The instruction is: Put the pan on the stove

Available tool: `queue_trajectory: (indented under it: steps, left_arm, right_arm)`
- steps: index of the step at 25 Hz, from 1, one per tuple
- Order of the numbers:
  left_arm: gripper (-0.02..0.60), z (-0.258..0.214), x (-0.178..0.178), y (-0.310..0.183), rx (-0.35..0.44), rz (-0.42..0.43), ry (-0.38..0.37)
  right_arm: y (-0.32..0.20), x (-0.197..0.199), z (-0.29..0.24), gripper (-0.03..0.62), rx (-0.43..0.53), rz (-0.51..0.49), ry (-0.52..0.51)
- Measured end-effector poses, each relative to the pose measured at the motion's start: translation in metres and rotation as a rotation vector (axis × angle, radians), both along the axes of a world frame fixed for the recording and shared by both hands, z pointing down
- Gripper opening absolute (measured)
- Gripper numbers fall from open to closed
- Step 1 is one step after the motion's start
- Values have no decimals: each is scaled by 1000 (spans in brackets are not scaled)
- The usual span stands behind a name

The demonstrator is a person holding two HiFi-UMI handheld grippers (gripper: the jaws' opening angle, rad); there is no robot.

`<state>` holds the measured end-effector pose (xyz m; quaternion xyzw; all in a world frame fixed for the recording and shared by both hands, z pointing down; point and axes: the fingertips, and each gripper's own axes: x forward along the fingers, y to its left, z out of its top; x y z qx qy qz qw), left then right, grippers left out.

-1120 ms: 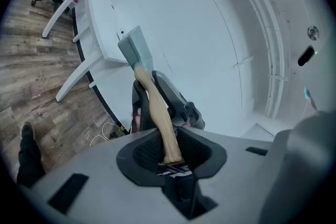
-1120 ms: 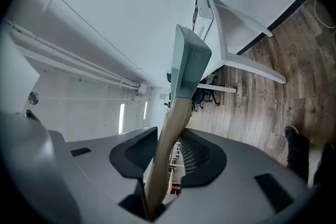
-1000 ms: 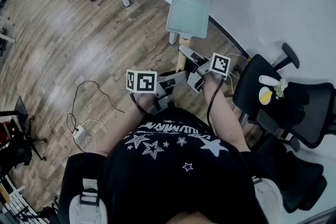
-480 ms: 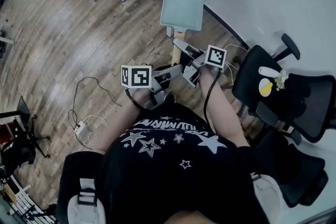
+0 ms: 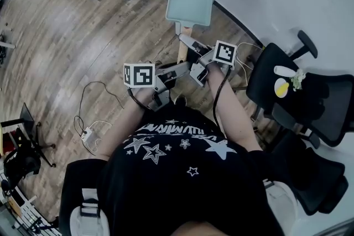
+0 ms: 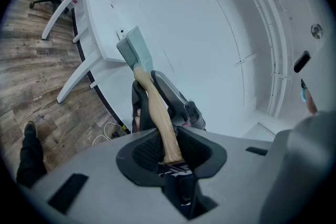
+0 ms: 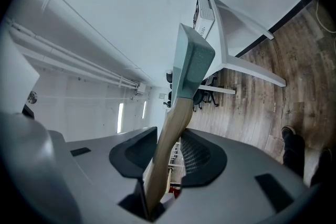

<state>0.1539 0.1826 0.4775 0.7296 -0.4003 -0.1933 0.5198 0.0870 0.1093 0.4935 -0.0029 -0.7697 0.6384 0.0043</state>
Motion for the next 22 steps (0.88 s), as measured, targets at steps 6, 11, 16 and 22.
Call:
queue_trajectory:
  steps: [6, 11, 16, 22]
  left_arm:
    - [99, 6, -21, -17, -2, 23, 24]
    - [98, 7, -50, -49, 6, 53, 35]
    - [101, 5, -92, -87, 8, 95, 38]
    - [103, 0, -146, -129, 22, 128, 50]
  right_arm:
    - [-16, -20, 10, 140, -9, 7, 43]
    - [-51, -46, 12, 141, 0, 39, 52]
    - [-91, -85, 10, 141, -1, 65, 65]
    - [-135, -138, 6, 143, 9, 95, 78]
